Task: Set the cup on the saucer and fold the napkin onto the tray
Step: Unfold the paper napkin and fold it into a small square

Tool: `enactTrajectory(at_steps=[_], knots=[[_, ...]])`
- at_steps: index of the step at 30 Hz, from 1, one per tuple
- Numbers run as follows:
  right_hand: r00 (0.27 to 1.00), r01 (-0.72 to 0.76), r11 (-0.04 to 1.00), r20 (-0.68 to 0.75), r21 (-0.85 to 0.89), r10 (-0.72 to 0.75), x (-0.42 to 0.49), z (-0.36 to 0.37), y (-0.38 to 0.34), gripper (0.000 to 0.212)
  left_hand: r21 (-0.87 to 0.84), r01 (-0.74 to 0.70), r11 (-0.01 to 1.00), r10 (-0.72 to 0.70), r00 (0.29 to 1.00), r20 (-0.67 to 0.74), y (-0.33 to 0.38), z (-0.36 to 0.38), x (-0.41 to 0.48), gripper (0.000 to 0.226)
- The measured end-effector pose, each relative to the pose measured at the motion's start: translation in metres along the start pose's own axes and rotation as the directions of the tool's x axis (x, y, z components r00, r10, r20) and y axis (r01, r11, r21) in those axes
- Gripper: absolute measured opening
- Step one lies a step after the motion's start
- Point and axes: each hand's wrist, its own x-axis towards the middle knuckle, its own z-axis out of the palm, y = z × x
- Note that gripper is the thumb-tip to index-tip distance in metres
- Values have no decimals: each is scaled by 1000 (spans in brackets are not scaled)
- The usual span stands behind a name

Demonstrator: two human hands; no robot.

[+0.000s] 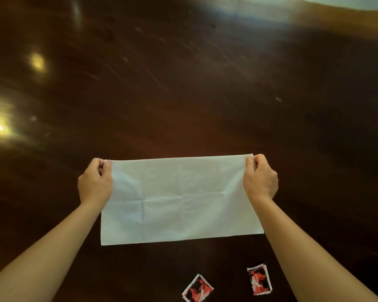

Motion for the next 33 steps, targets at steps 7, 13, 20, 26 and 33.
enactTrajectory(at_steps=[7,13,20,26,33], knots=[[998,-62,998,-4,3,62,8,0,-4,27,46,-41,998,42,999,-26,2,3,1,30],[989,109,990,-94,-91,-118,-15,-13,-11,55,347,-115,931,119,993,11,21,-18,-19,60],[734,622,780,394,-63,-554,-137,78,-87,64,394,-640,660,503,766,401,-27,31,-68,83],[684,725,628,404,-283,-607,-136,112,-54,63,434,-622,651,536,782,318,-47,41,-73,82],[927,375,803,181,-463,-329,-59,42,35,68,441,-625,644,530,781,331,-47,43,-71,83]])
